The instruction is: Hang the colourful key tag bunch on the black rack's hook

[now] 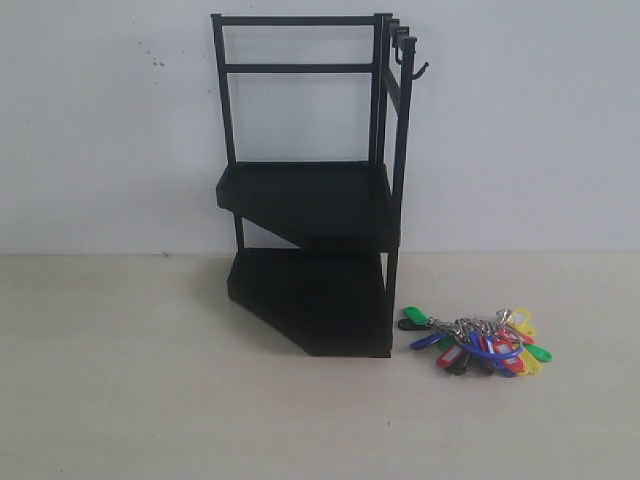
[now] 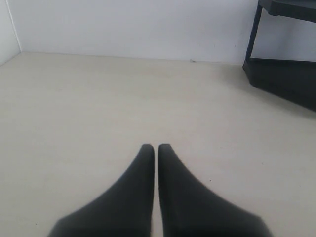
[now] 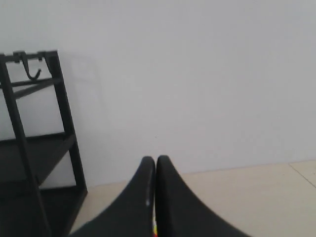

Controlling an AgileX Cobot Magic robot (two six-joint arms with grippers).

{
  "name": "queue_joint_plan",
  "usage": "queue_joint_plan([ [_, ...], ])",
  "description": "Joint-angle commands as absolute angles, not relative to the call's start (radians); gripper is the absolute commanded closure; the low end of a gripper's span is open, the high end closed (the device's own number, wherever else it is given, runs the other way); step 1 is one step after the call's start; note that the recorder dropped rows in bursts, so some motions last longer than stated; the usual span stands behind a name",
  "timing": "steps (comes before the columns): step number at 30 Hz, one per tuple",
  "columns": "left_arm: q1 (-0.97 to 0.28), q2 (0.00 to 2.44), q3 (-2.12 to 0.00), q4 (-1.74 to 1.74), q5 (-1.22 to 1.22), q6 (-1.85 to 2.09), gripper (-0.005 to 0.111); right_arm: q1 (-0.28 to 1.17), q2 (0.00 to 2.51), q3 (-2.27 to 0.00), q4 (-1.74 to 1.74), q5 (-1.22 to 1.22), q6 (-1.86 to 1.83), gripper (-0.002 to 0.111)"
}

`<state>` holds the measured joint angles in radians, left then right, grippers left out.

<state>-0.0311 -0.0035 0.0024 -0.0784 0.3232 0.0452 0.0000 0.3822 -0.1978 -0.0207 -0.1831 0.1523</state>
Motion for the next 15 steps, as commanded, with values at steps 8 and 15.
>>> queue_joint_plan([
  [8,-0.028,0.0,0.0,-0.085,0.311,0.045,0.102,0.0,0.915,-0.685,0.017,0.465,-0.548,0.108],
  [15,-0.028,0.0,0.0,-0.085,0.311,0.045,0.102,0.008,1.263,-0.892,0.363,0.689,-1.004,0.108],
])
